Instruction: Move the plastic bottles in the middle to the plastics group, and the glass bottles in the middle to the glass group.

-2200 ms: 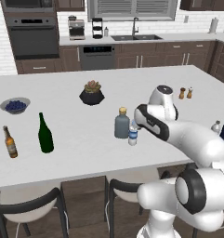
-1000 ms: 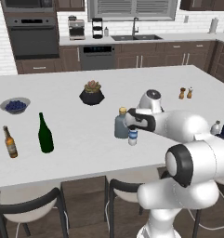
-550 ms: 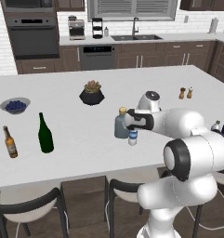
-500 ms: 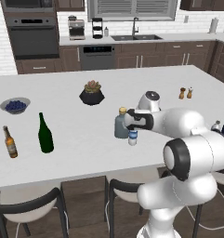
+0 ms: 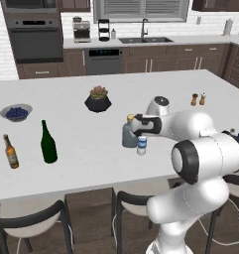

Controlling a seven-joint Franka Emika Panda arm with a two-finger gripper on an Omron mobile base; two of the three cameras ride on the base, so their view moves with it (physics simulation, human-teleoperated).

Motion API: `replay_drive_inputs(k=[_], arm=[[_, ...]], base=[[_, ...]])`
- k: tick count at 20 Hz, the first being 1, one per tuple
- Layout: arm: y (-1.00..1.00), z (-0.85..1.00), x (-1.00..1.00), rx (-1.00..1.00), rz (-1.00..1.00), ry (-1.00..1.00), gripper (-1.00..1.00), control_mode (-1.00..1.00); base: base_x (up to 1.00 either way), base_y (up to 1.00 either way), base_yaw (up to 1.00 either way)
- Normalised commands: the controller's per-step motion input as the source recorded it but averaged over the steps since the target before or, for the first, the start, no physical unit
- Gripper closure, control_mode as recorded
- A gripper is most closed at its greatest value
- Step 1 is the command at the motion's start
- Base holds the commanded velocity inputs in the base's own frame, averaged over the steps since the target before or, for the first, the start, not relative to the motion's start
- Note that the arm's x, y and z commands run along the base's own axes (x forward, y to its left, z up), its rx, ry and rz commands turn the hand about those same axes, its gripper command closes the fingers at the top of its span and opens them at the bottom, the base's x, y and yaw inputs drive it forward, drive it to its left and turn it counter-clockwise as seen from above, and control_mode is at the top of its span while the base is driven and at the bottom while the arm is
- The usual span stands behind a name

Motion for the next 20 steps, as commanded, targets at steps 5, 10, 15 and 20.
replay_drive_inputs(k=[5,10,15,20], arm=[[0.0,-0.13,0.06,0.0,0.03,0.02,-1.0,-1.0],[0.0,-0.16,0.0,0.0,0.03,0.02,-1.0,-1.0],[0.0,-0.14,0.0,0.0,0.02,0.01,-1.0,-1.0],[0.0,-0.02,0.0,0.0,0.01,0.0,-1.0,-1.0]], base=[[0.0,0.0,0.0],[0.0,0.0,0.0],[0.0,0.0,0.0],[0.0,0.0,0.0]])
